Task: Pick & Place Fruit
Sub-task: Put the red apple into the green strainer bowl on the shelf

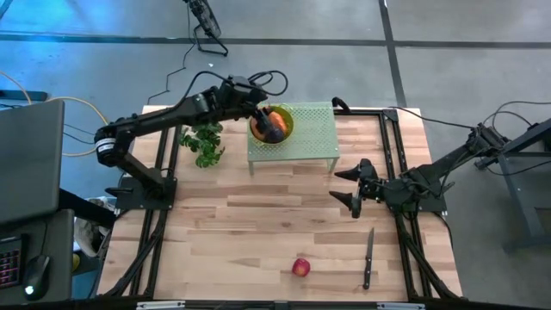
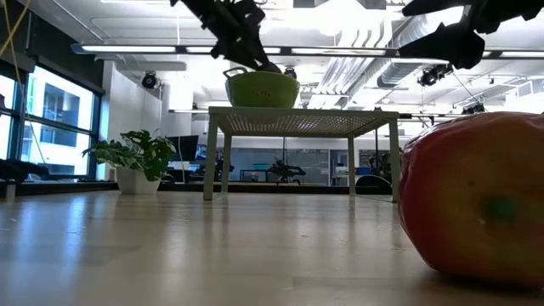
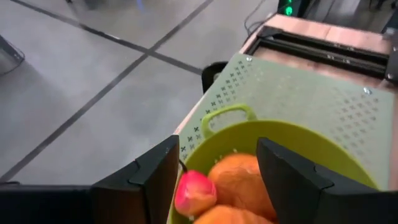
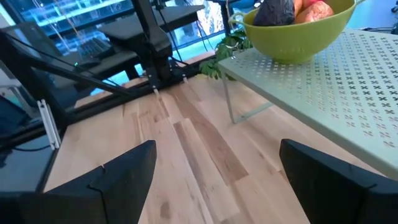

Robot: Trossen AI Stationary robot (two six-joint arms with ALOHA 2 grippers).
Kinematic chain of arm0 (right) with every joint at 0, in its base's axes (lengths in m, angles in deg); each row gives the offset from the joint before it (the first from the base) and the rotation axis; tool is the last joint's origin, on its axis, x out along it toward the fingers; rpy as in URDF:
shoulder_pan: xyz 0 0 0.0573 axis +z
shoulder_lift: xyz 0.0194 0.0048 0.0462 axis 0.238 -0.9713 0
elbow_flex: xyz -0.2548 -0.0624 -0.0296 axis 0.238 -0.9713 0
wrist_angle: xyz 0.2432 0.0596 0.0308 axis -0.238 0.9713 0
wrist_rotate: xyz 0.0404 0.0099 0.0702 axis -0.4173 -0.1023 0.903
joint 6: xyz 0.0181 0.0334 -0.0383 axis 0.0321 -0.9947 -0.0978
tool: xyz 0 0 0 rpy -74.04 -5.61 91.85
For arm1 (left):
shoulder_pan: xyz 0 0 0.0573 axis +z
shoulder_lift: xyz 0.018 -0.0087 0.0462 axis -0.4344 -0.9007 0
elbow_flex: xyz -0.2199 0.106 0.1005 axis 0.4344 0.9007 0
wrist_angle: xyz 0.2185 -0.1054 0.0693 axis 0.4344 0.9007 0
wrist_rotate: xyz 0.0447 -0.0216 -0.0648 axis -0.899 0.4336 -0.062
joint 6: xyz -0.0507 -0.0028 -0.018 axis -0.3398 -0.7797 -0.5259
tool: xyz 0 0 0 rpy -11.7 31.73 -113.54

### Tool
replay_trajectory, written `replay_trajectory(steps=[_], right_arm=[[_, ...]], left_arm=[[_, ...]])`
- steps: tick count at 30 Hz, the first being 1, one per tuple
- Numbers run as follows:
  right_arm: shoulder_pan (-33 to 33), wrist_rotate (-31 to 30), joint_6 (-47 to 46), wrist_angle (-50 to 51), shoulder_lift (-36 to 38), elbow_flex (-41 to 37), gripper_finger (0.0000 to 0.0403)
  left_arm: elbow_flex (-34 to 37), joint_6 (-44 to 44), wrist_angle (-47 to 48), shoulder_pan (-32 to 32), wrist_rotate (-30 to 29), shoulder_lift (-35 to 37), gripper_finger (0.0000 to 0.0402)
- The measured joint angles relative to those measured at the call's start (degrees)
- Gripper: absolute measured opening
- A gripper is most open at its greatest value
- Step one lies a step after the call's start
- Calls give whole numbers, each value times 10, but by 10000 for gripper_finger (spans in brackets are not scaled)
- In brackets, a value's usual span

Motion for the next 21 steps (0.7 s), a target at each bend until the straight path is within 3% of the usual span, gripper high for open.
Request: replay_trajectory(steps=[5, 13, 21], right_arm=[[0, 0, 0, -17, 0, 0, 334], [0, 6, 4, -23, 0, 0, 334], [0, 72, -1, -23, 0, 0, 334]], left_arm=[[-37, 9, 60, -9, 3, 5, 212], [-36, -9, 113, -61, 5, 39, 212], [-36, -75, 163, -150, -15, 54, 212]])
